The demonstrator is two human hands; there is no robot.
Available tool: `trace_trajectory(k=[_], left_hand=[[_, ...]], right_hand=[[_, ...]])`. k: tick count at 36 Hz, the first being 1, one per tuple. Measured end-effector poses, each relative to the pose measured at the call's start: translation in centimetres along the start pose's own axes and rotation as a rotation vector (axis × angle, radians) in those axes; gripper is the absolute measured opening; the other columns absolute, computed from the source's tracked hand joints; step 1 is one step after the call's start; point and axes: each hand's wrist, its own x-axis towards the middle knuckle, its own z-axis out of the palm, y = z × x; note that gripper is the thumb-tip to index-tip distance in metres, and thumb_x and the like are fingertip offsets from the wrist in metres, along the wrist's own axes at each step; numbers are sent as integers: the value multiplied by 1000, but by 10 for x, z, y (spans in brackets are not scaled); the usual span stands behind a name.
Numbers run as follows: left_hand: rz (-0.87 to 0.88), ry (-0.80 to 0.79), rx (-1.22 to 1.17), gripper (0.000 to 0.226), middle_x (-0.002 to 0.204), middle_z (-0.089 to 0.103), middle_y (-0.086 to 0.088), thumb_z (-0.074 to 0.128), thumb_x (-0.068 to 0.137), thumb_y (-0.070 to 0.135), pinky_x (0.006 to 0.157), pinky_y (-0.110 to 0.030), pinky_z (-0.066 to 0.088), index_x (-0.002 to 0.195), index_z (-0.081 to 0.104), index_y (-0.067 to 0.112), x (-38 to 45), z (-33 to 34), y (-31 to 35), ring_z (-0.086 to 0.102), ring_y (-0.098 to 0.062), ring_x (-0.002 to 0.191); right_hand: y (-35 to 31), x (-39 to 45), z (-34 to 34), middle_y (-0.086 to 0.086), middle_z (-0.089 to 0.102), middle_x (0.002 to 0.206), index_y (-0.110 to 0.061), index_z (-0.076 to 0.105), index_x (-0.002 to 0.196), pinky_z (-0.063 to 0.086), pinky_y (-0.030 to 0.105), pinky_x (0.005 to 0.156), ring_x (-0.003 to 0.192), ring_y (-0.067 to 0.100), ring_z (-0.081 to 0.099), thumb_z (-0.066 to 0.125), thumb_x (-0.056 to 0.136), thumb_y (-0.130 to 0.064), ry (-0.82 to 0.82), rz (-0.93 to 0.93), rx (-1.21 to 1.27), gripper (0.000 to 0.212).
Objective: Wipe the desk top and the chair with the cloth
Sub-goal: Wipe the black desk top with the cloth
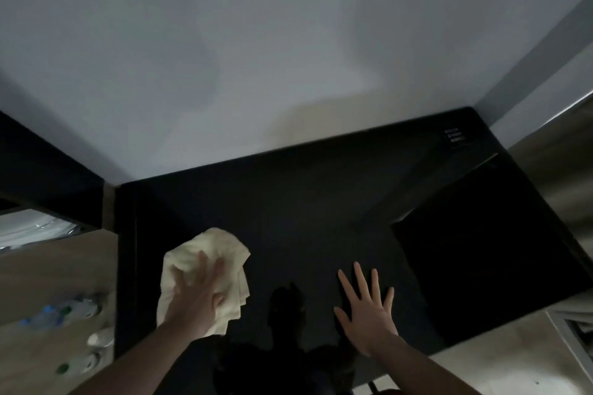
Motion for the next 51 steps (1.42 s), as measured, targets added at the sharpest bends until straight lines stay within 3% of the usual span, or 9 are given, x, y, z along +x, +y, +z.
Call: trace_trajectory(k=[4,7,11,16,21,27,31,39,51], left_hand=[[-39,-36,3,112,159,8,-22,58,83,58,96,-64,34,155,-19,17,30,-18,49,21,-47,142],[12,-73,107,97,164,-5,-17,52,90,50,102,-70,23,158,-14,27,42,-30,81,0,-46,150],[139,-126,134,83,160,-27,-7,40,102,38,108,-78,6,157,-20,21,47,-29,89,-30,-44,146],[143,-67,-45,80,159,12,-1,50,99,39,112,-48,33,158,0,20,34,-44,74,17,-25,149],[134,-97,-396,84,153,-41,12,40,106,41,126,-47,15,151,-30,31,-2,-21,43,-32,-24,146],[147,134,-513,79,166,-6,2,60,99,28,124,-40,-3,161,10,30,8,7,35,-1,-32,156],[113,-23,-500,90,158,-32,11,52,101,45,124,-47,19,157,-17,31,9,0,43,-24,-34,150],[107,-36,-547,82,165,-27,5,52,103,33,118,-38,37,162,-4,20,14,-10,67,-23,-41,150],[93,31,-485,89,170,7,-9,68,91,24,126,-52,4,162,14,20,37,-33,163,6,-32,156]], right_hand=[[32,9,0,-8,-48,154,-42,-27,153,2,72,116,146,33,-36,21,100,-65,-36,-106,-55,75],[43,14,2,-3,-26,166,-37,-6,160,19,75,110,150,35,-20,30,95,-67,-18,-99,-43,80],[41,14,0,-6,-52,151,-38,-32,151,-9,72,113,139,33,-45,22,98,-66,-42,-165,-96,80],[36,13,-9,-4,-50,152,-36,-32,152,-8,71,113,141,37,-42,22,98,-67,-94,-150,-107,82],[40,7,-19,-5,-43,156,-37,-24,156,-2,64,120,149,34,-31,25,101,-62,-75,-163,-111,77],[43,3,-33,-6,-31,163,-37,-14,159,1,59,122,152,32,-23,32,102,-61,-35,-82,14,77],[46,2,-38,-4,-28,165,-36,-11,160,2,58,122,153,32,-21,34,102,-58,-31,-59,15,77],[62,15,-51,-3,-25,166,-35,-8,160,4,55,124,153,32,-19,39,101,-56,30,-29,85,78],[149,43,-86,-5,-27,165,-37,-8,160,1,52,125,153,28,-21,39,102,-55,41,-143,90,77]])
